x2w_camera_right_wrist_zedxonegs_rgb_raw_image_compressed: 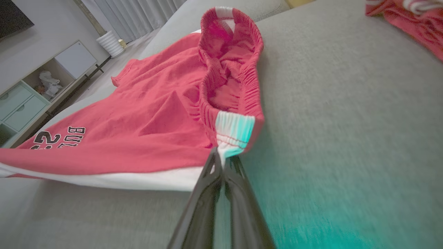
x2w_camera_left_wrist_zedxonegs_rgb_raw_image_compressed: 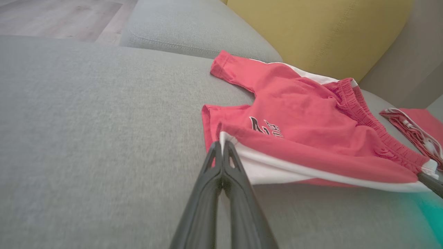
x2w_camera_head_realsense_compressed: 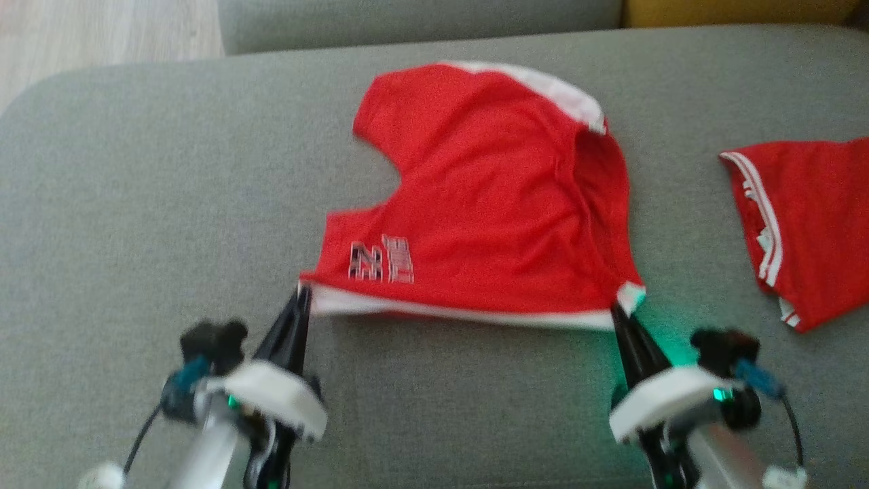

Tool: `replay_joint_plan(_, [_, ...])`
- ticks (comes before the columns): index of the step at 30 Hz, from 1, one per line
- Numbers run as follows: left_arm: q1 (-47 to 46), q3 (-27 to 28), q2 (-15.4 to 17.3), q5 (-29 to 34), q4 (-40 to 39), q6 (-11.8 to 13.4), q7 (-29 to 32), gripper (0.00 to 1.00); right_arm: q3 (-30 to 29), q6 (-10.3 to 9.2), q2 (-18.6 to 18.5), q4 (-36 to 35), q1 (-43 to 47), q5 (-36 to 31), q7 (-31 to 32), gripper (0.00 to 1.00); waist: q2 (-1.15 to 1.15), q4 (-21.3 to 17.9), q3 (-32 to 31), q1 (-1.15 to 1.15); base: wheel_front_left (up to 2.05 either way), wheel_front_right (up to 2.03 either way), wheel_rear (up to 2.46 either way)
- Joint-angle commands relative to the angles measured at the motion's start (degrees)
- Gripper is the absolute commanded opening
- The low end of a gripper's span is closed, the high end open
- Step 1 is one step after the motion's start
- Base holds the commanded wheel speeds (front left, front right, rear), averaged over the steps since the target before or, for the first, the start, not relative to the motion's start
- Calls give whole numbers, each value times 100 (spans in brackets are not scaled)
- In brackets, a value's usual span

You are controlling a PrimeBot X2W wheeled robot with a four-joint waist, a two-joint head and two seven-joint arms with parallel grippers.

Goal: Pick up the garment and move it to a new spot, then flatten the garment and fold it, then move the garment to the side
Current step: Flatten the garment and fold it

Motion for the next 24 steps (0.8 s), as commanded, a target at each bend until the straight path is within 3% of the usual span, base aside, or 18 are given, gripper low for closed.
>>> replay_joint_plan(1, [160,311,214,40,-434,102,-70,0,-99,37,-5,-494,280,-102,94,0,0,-60,-160,0,0,0,0])
replay_joint_plan(12, [1830,373,369,-56,-2472,693,550,0,-1263,37,259,-3882,2628,-820,1815,0,0,-88,-401,0,0,0,0])
replay_joint_plan(18, [1947,353,474,-35,-2905,760,754,0,-1395,37,288,-4539,2989,-720,2224,0,0,-83,-399,0,0,0,0])
replay_joint_plan(24, [1551,358,645,16,-2982,630,790,0,-1408,37,290,-4662,2852,-379,2322,0,0,-153,-267,0,0,0,0])
